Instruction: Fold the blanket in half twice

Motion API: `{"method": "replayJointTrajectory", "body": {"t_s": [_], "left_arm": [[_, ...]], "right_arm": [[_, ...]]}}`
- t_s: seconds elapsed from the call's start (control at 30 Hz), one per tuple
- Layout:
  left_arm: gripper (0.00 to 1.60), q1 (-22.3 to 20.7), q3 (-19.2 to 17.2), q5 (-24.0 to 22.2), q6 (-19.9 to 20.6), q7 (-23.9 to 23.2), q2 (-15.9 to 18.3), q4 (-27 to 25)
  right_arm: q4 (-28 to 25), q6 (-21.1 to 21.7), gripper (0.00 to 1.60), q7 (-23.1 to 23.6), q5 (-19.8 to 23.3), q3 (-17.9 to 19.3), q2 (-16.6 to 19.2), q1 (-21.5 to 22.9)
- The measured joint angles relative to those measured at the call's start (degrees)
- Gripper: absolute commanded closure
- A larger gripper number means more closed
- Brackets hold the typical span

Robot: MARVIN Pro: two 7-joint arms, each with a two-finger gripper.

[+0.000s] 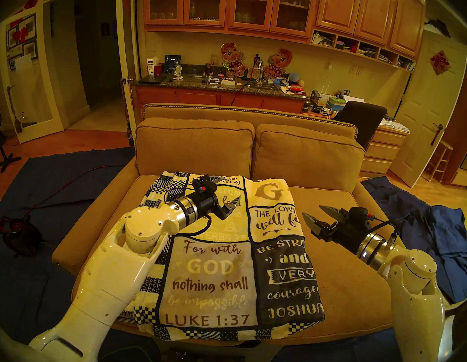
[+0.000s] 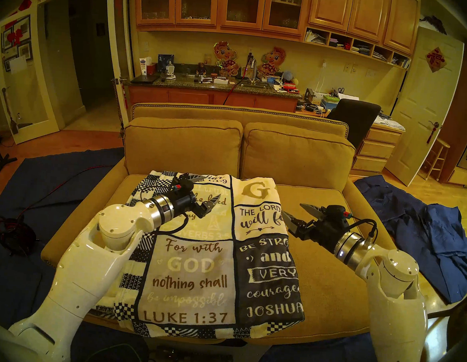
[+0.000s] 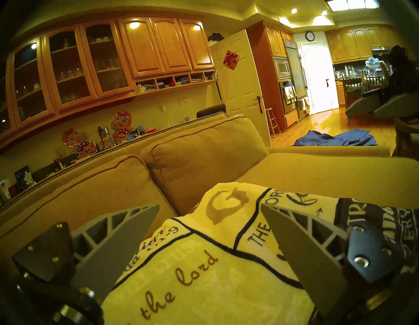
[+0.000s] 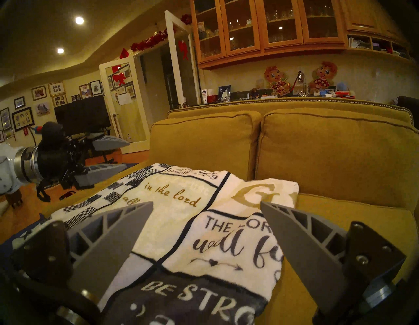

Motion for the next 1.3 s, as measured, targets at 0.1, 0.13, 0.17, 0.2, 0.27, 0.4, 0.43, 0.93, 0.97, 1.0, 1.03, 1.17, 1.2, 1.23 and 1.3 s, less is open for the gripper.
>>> {"method": "replayJointTrajectory", "body": {"t_s": [0.1, 0.13, 0.17, 0.2, 0.27, 0.4, 0.43, 0.93, 0.97, 1.0, 1.03, 1.17, 1.2, 1.23, 1.3], "left_arm": [[0.00, 1.1, -1.0, -0.2, 1.1, -0.3, 0.8, -0.4], [0.00, 1.3, -1.2, -0.3, 1.3, -0.4, 0.9, -0.5], [0.00, 1.6, -1.4, -0.4, 1.5, -0.5, 1.0, -0.4], [0.00, 1.9, -1.6, -0.6, 1.6, -0.6, 1.2, -0.1], [0.00, 2.0, -1.7, -0.8, 1.6, -0.8, 1.2, 0.6], [0.00, 1.7, -1.7, -1.3, 0.9, -1.6, 1.1, 3.3], [0.00, 1.7, -1.8, -1.4, 0.9, -1.7, 1.1, 3.5], [0.00, -2.7, -2.0, -3.0, 0.1, -3.7, -0.4, 8.1], [0.00, -2.8, -1.9, -3.0, 0.1, -3.7, -0.6, 8.2], [0.00, -3.0, -1.8, -3.0, 0.1, -3.7, -0.7, 8.4], [0.00, -3.5, -1.5, -3.0, 0.1, -3.7, -1.0, 8.7], [0.00, -4.6, -0.8, -3.0, -0.1, -3.6, -1.8, 9.5], [0.00, -4.9, -0.7, -3.0, -0.1, -3.5, -1.9, 9.6], [0.00, -5.1, -0.6, -3.1, -0.2, -3.4, -2.1, 9.9], [0.00, -5.5, -0.6, -3.2, -0.3, -3.2, -2.3, 10.4]], "right_arm": [[-0.9, 0.9, 0.00, 0.4, -0.5, 0.9, -0.2, -2.2], [-1.1, 1.0, 0.00, 0.4, -0.6, 1.1, -0.2, -2.7], [-1.3, 1.3, 0.00, 0.6, -0.8, 1.3, -0.3, -3.3], [-1.5, 1.6, 0.00, 0.8, -0.9, 1.7, -0.4, -4.4], [-1.7, 2.0, 0.00, 1.0, -1.1, 2.0, -0.4, -5.4], [-1.7, 3.0, 0.00, 1.8, -1.6, 2.2, -0.6, -7.8], [-1.7, 3.0, 0.00, 1.9, -1.6, 2.2, -0.6, -7.9], [2.8, 3.7, 0.00, 5.1, -1.3, 2.1, -1.8, -12.1], [3.0, 3.6, 0.00, 5.1, -1.3, 1.9, -1.8, -11.8], [3.2, 3.6, 0.00, 5.1, -1.3, 1.7, -1.7, -11.6], [3.4, 3.6, 0.00, 5.1, -1.2, 1.1, -1.6, -10.9], [3.4, 3.6, 0.00, 5.1, -1.0, 0.1, -1.0, -8.6], [3.3, 3.7, 0.00, 5.1, -0.9, -0.1, -0.8, -8.0], [3.3, 3.8, 0.00, 5.0, -0.8, -0.4, -0.5, -7.2], [3.2, 4.4, 0.00, 4.6, -0.6, -0.9, 0.0, -6.1]]}}
